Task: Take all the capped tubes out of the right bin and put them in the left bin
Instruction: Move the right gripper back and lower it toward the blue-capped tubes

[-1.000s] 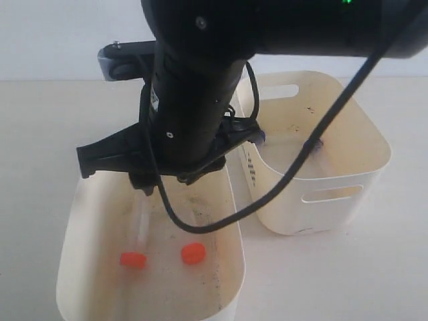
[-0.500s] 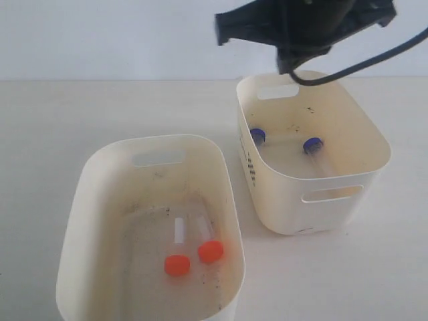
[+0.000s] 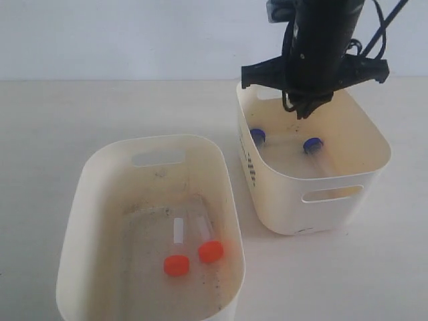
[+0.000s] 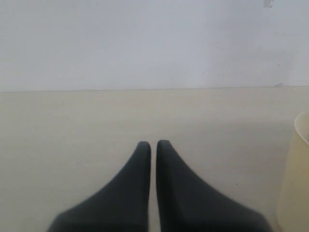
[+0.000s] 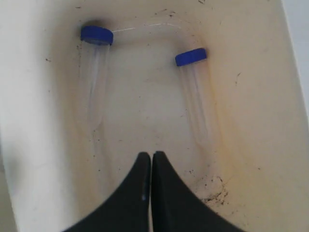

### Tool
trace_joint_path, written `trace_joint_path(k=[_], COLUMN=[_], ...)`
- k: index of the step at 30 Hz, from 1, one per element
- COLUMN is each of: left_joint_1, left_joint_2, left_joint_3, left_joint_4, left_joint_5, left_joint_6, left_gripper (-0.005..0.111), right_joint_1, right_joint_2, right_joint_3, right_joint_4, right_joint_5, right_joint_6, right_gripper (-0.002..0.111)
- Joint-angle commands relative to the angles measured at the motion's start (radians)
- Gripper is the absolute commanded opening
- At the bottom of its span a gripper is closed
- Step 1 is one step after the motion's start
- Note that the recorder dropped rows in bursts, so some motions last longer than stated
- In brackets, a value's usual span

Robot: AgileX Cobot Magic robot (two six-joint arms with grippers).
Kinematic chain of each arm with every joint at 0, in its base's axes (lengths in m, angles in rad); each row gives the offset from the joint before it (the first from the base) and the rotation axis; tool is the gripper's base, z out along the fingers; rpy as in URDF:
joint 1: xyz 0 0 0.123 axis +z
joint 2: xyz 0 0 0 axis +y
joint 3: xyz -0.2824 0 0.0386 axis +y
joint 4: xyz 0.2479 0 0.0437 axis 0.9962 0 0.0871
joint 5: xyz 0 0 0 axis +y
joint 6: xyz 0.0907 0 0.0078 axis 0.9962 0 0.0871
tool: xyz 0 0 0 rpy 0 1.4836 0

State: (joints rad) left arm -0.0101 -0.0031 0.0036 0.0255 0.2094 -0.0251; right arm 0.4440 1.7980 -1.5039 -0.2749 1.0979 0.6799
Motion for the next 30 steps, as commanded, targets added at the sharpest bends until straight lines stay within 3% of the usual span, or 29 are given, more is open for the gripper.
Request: trace_joint_path(k=[1, 5, 17, 19, 25, 30], left_joint_1=[0.000, 0.000, 0.000, 0.000, 0.000, 0.000], left_joint_2=[0.003, 0.003, 0.003, 0.003, 0.003, 0.003], left_joint_3=[-0.004, -0.004, -0.004, -0.004, -0.004, -0.004], left_joint_4=[-0.006, -0.006, -0.006, -0.006, -0.006, -0.006], left_joint_5=[-0.007, -0.007, -0.007, -0.007, -0.007, -0.007], left_joint_6=[-0.010, -0.010, -0.010, -0.010, -0.010, -0.010], left_gripper=[0.004, 0.004, 0.004, 0.004, 0.004, 0.004], right_joint_1=[-0.007, -0.007, -0.007, -0.008, -0.020, -0.020], right_joint_2=[0.055, 0.105, 0.168, 0.168, 0.168, 0.168], right_joint_3=[-0.004, -0.004, -0.004, -0.004, -0.004, -0.004], right_joint_4=[0.002, -0.029, -0.081, -0.095, -0.084, 0.002], right_joint_5=[-0.010, 0.002, 0.012, 0.022, 0.013, -0.068], right_joint_6=[0.030, 0.114, 0.125, 0.125, 0.110, 0.076], right_gripper=[0.000, 0.000, 0.001, 0.007, 0.039, 0.040])
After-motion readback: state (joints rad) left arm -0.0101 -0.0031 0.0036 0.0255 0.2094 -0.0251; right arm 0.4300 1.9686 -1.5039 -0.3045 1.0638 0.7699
